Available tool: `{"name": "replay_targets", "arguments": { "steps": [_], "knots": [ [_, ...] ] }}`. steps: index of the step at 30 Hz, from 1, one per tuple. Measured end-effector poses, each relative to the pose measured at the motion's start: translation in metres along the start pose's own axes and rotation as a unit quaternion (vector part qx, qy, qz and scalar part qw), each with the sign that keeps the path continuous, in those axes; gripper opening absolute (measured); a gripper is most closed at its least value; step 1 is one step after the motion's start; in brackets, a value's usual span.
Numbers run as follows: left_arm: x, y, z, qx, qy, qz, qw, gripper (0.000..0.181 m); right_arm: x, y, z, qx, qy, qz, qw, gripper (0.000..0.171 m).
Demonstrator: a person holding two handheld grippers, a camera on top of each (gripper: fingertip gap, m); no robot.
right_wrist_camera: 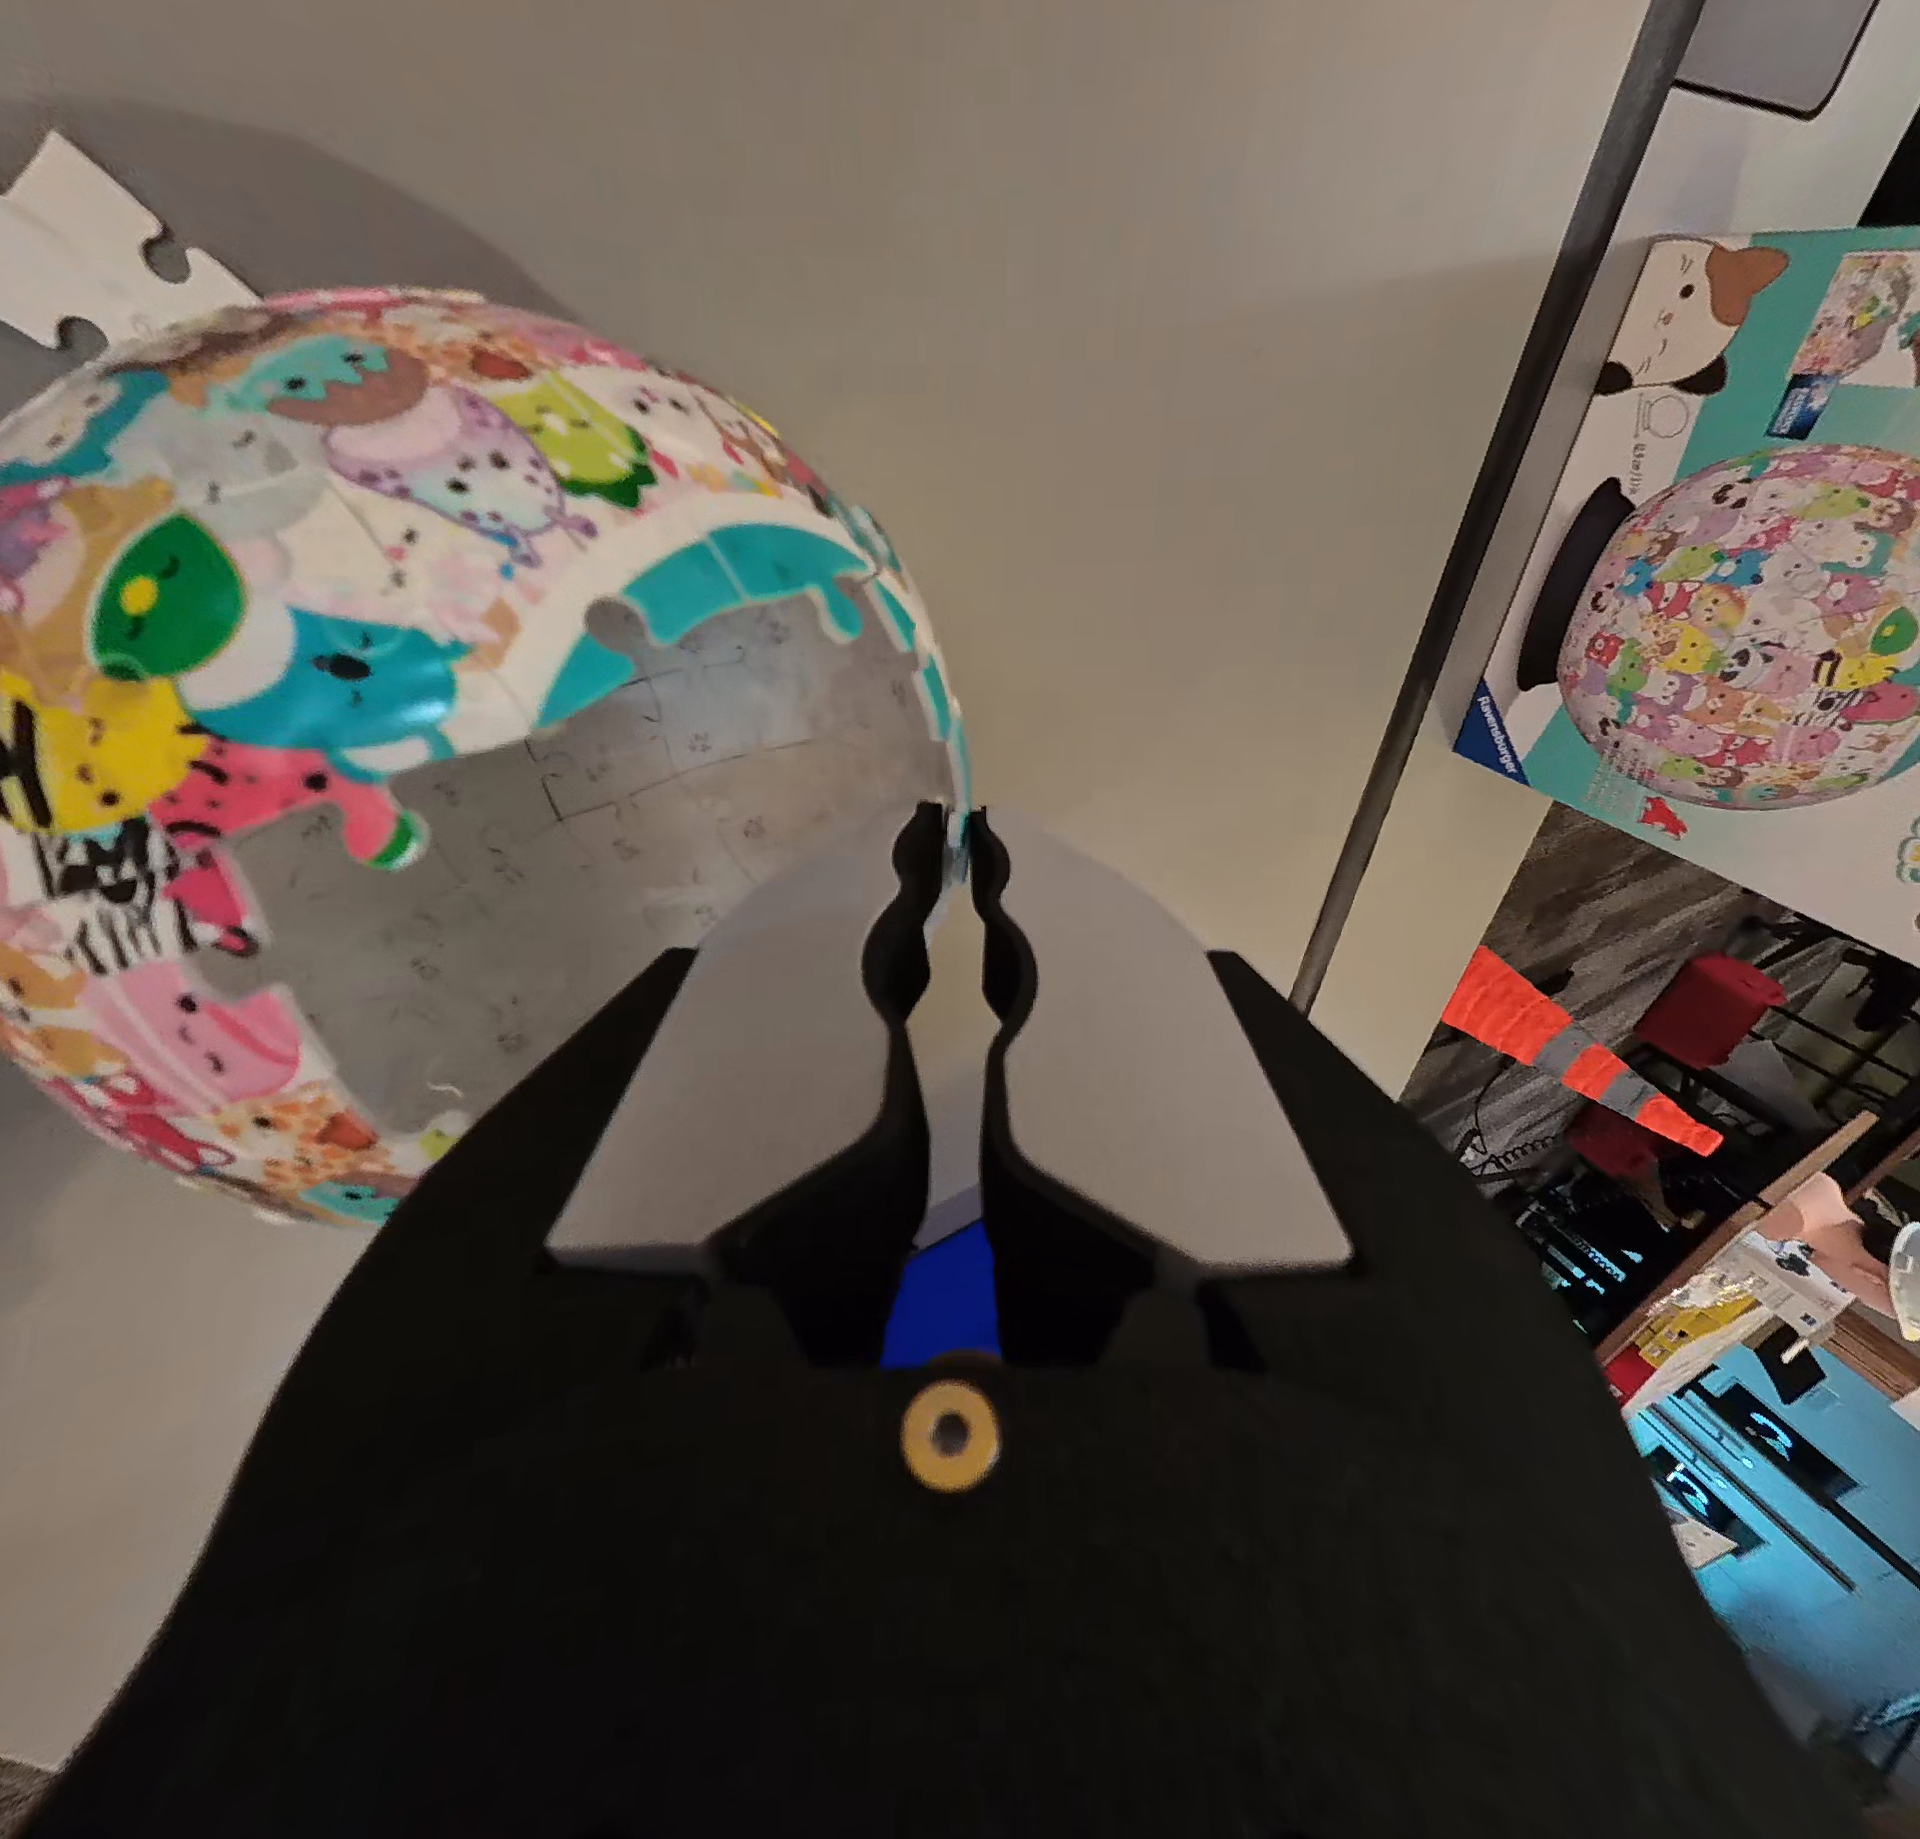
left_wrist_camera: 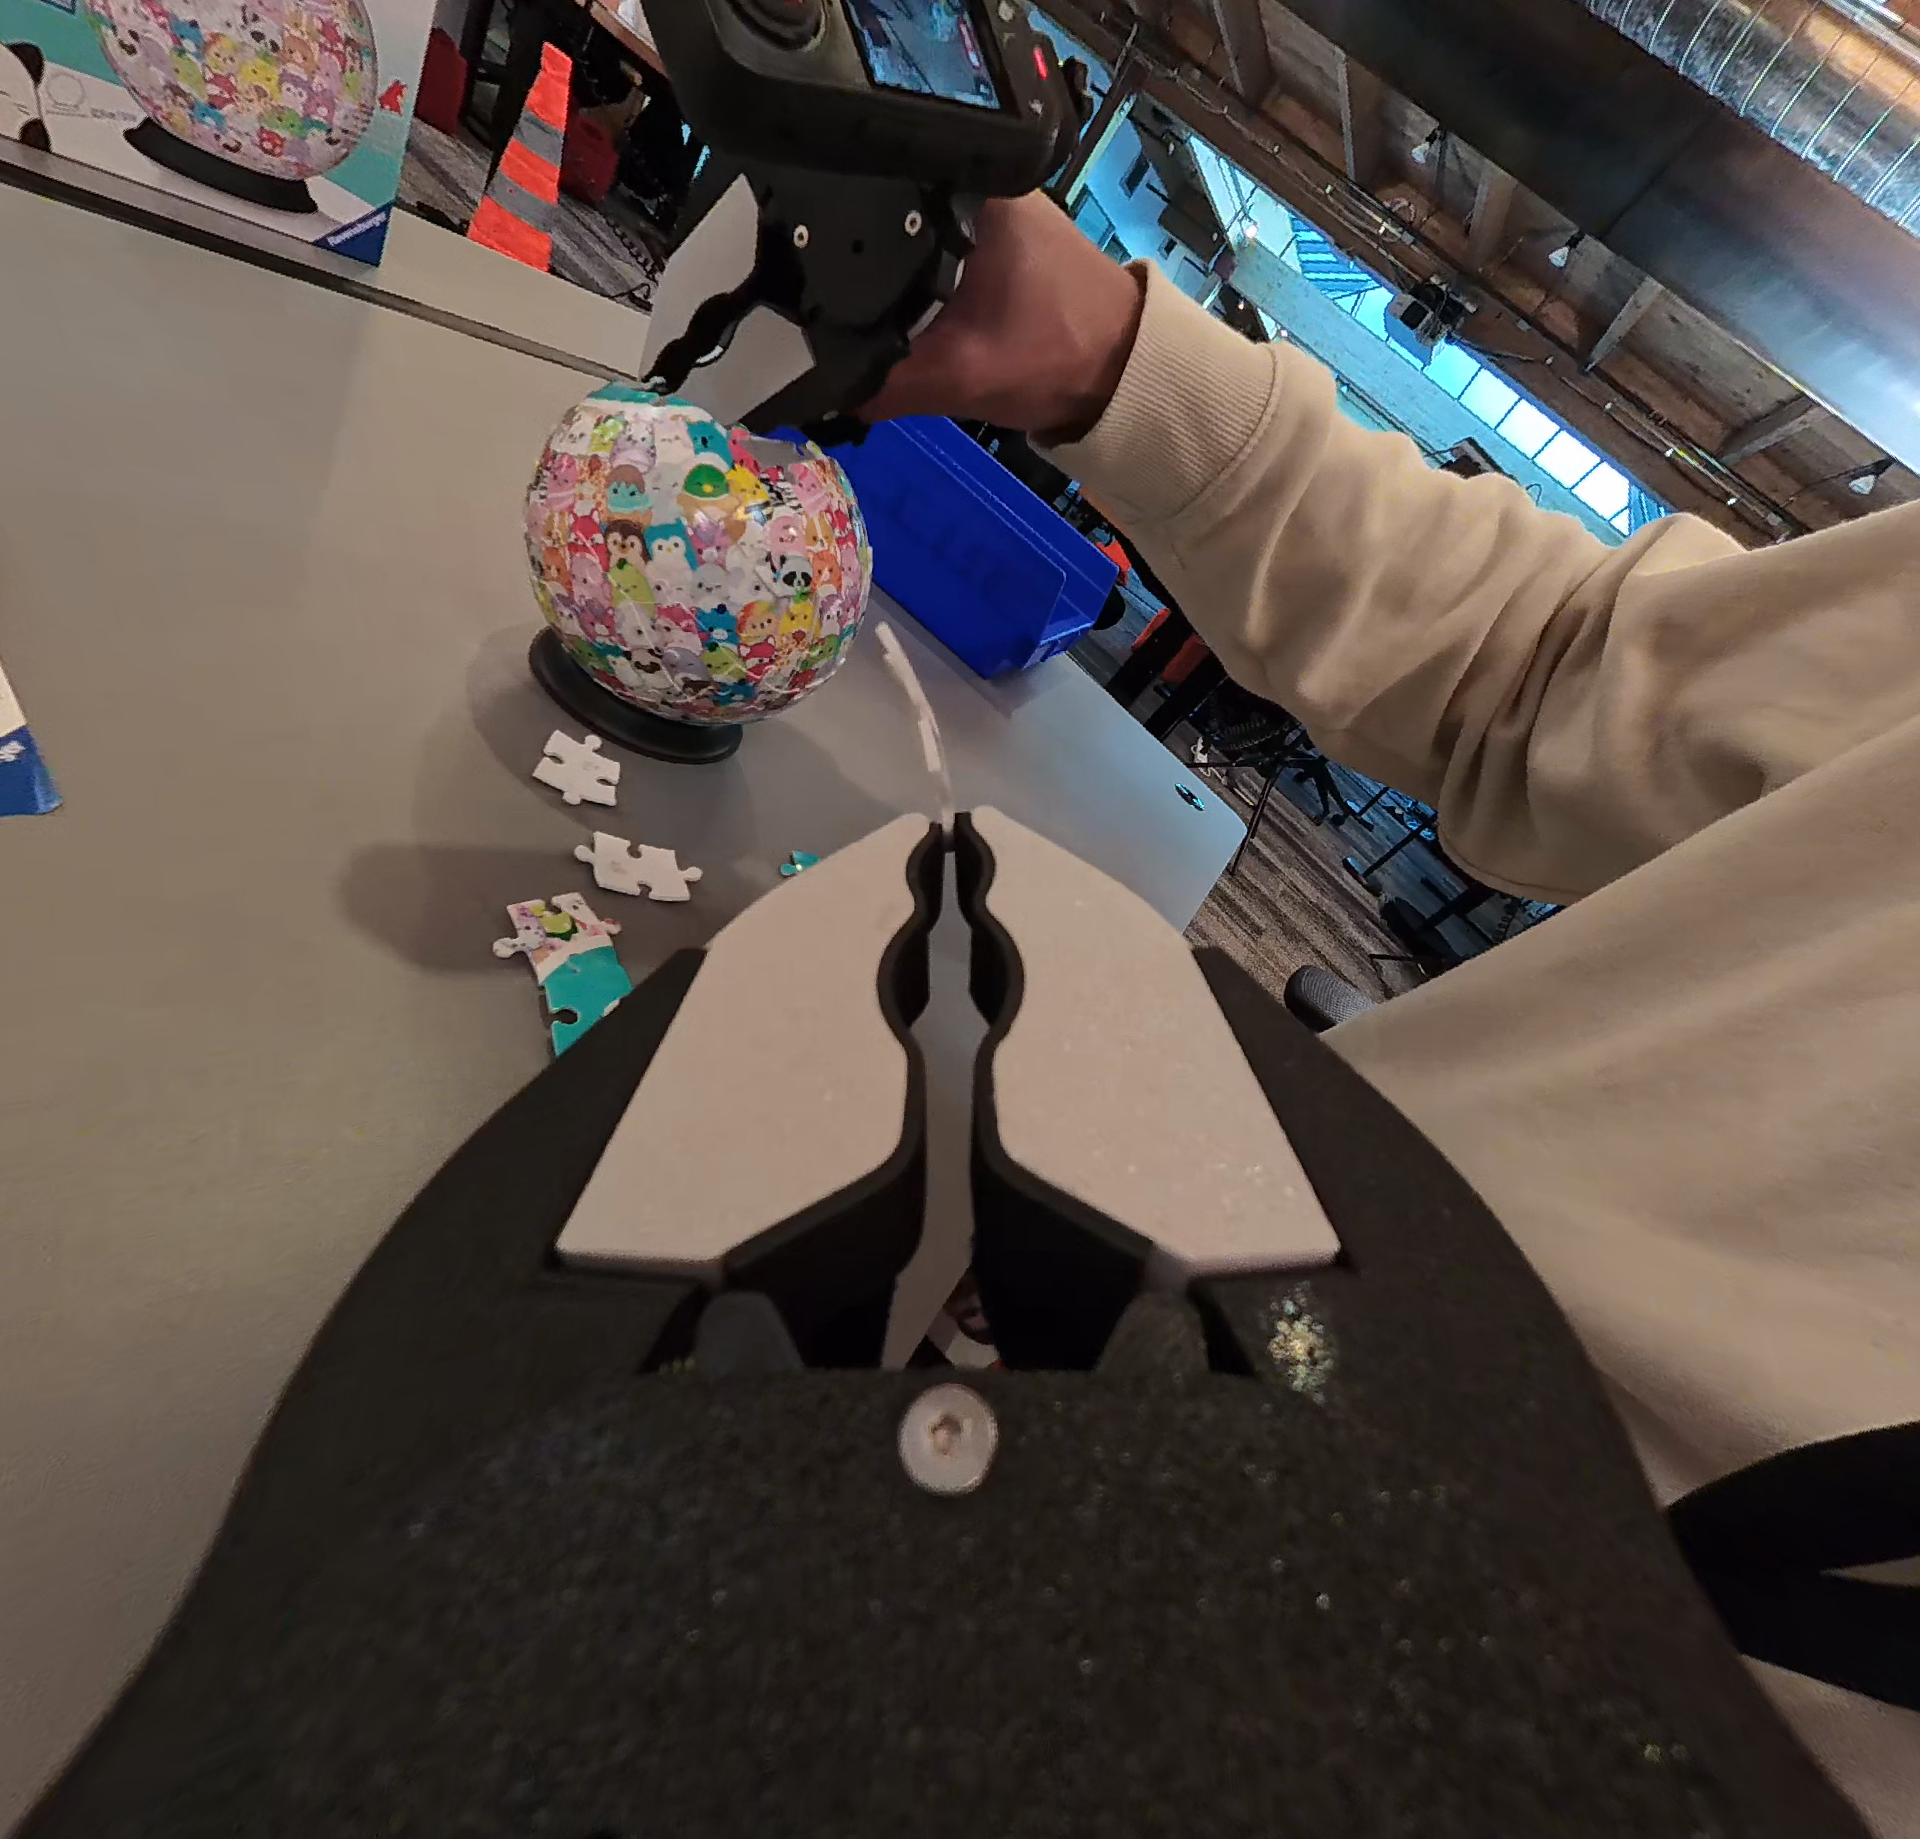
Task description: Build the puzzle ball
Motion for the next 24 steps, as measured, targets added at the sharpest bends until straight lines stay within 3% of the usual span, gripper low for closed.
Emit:
{"name": "replay_targets", "arguments": {
  "steps": [17,19,24],
  "knots": [
    [0.000,0.000,0.000,0.005,-0.001,0.008,1.000,0.001,0.000,0.001,0.000,0.005,-0.005,0.002,1.000,0.005],
    [0.000,0.000,0.000,0.005,0.000,0.007,1.000,0.001,-0.001,0.003,0.001,0.000,-0.010,0.004,1.000,0.018],
    [0.001,0.000,0.000,0.006,0.001,0.007,1.000,0.001,-0.008,0.002,0.009,-0.039,-0.041,-0.014,0.998,0.016]
  ]
}}
Point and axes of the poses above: each gripper's, where its closed fingertips meet, x out along the fingers, z out of its top, y = z × x across the jaws, the point moved 3 cm from there along -x, back along the fingers
